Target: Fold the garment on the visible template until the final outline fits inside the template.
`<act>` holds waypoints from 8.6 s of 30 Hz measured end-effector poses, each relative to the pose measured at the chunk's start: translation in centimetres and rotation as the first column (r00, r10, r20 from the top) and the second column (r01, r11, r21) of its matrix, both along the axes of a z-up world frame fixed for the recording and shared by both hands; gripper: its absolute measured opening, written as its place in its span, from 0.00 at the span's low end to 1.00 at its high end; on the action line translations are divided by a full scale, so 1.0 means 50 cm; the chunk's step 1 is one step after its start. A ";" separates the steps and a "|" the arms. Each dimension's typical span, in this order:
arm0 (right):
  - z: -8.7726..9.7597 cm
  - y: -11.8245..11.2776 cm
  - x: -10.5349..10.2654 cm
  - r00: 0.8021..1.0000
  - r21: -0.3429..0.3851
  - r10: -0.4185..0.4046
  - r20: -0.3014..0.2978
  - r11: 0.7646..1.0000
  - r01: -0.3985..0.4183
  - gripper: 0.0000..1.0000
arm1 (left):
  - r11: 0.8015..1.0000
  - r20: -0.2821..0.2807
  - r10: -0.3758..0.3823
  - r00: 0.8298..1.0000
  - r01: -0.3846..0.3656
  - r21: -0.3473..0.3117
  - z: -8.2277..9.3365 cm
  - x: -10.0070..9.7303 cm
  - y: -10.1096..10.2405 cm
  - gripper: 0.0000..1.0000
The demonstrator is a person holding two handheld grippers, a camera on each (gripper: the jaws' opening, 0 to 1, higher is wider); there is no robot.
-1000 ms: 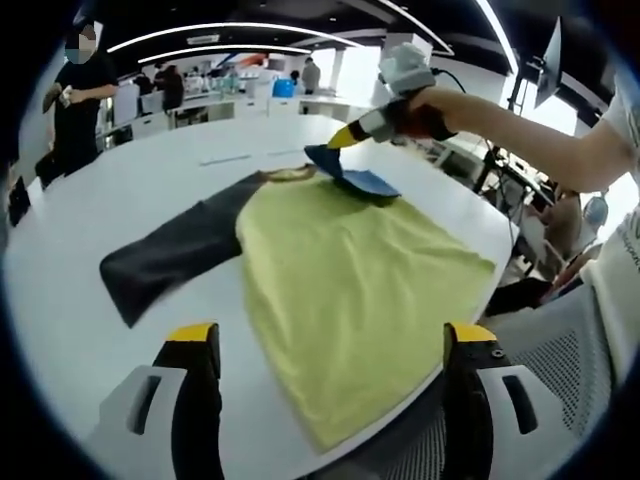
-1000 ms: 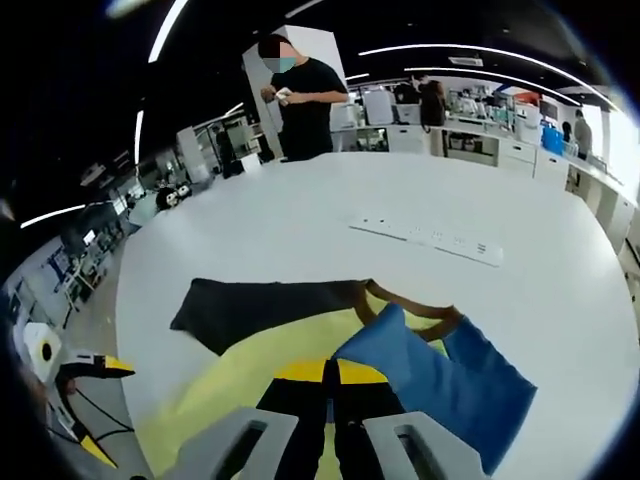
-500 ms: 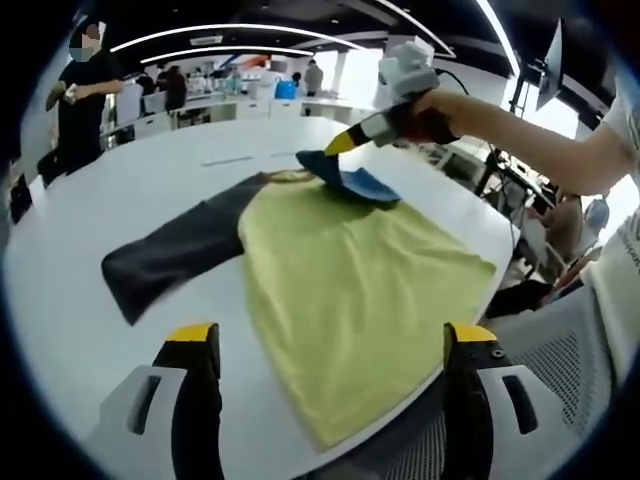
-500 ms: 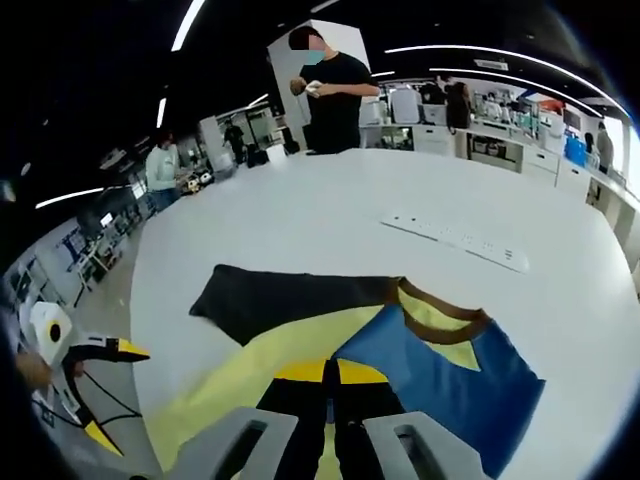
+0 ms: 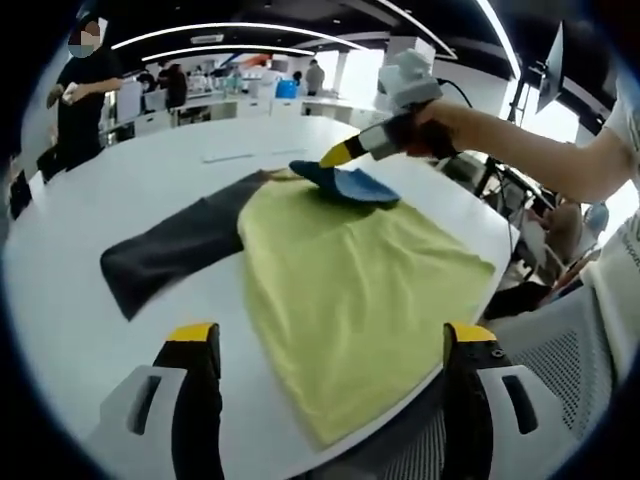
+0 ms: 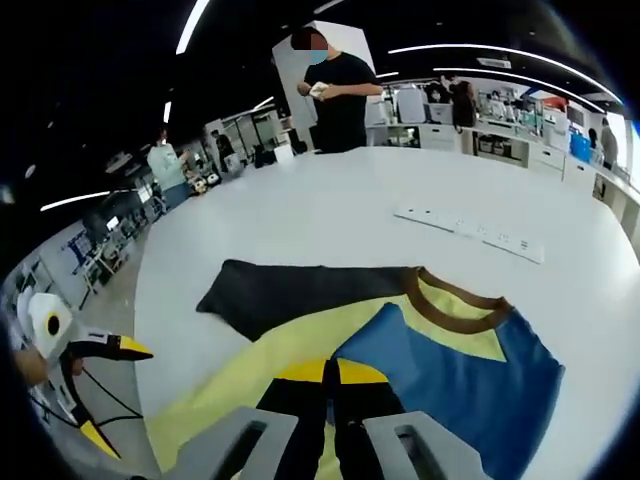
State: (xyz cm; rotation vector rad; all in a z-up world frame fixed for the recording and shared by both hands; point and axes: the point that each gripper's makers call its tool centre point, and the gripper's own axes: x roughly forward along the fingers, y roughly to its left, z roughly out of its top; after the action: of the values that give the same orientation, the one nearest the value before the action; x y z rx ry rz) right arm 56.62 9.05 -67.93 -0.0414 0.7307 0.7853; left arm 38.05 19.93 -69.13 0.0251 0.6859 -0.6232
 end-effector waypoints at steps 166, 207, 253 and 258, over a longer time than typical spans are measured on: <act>-0.093 -0.006 -0.027 1.000 -0.079 0.004 -0.013 0.997 -0.005 0.83 | 1.000 0.002 0.014 1.000 -0.014 0.009 0.008 0.000 0.021 0.99; -0.100 -0.311 -0.036 0.968 -0.139 -0.250 0.003 0.959 0.248 0.56 | 1.000 0.007 -0.008 1.000 0.008 0.021 0.014 -0.001 0.009 0.96; -0.155 -0.403 -0.046 0.928 -0.241 -0.373 0.005 0.900 0.363 0.00 | 0.999 0.006 -0.017 1.000 0.017 0.048 0.012 -0.006 0.016 0.91; -0.156 -0.415 -0.045 0.926 -0.241 -0.377 0.006 0.898 0.368 0.00 | 0.999 0.002 0.003 1.000 -0.003 0.044 0.011 -0.003 0.023 0.91</act>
State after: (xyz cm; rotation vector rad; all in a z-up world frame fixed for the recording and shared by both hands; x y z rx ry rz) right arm 54.39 -11.71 -75.72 -0.0991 0.8389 0.3287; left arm 37.89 21.08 -68.60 0.0655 0.6976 -0.6048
